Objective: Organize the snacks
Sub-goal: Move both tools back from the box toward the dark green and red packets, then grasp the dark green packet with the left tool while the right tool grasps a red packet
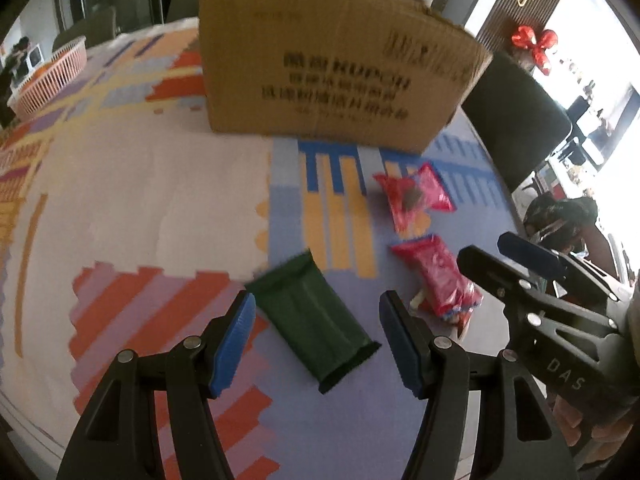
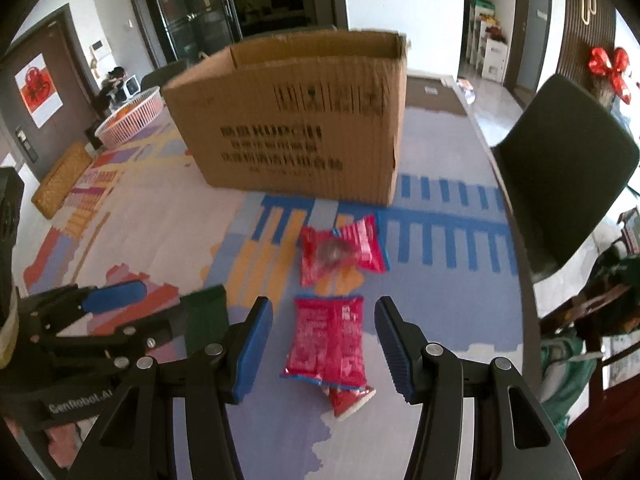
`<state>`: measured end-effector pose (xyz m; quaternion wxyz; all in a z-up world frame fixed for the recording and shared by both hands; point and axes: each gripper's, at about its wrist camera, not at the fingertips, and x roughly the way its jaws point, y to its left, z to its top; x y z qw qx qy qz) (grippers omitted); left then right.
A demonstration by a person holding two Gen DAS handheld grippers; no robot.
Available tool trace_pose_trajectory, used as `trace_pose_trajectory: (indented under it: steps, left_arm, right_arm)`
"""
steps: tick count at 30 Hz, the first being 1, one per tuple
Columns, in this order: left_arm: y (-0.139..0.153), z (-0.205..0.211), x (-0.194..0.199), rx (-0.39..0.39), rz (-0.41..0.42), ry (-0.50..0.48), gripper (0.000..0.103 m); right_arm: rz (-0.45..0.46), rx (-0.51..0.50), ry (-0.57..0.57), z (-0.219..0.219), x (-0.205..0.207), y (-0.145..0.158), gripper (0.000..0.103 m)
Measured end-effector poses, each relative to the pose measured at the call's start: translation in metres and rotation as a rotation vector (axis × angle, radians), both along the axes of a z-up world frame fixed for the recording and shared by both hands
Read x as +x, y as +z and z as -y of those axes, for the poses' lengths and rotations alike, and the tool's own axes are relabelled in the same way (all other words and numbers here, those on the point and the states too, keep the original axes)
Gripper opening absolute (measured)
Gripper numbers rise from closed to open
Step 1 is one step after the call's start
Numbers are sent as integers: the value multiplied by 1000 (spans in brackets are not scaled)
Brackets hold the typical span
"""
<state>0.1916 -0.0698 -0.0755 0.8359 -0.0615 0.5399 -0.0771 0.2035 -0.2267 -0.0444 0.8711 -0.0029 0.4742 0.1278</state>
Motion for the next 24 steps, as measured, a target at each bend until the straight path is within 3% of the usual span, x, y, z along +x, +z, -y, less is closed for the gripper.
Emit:
trace_pose_trajectory:
  steps: [6,15,24]
  left_arm:
    - [-21,9,-2,35,-35,11,63]
    - [-34,19,0,109,-46,13,64]
    - [-41,10,-3,129,-42,29,67]
  right_arm:
    - [-52,-7,-7,3,2,-20,54]
    - [-94,-1,9,3,5,-33,54]
    - [-121,-37,29,-9,11,-43,54]
